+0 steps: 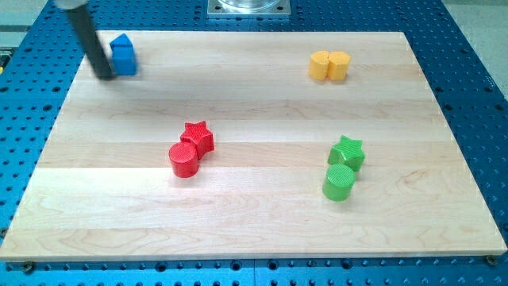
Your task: Separate the yellow blocks
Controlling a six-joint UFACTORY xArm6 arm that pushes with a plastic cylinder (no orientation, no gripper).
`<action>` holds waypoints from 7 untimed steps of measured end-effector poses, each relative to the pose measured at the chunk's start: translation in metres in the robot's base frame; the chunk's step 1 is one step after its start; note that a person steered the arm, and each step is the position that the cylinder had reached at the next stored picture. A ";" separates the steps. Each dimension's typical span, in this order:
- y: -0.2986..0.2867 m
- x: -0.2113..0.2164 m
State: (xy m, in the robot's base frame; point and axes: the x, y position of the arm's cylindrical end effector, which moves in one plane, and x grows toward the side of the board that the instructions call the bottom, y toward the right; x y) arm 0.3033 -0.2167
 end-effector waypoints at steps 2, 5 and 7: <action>0.128 0.037; 0.445 0.018; 0.400 -0.026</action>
State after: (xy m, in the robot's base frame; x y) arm 0.2773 0.1837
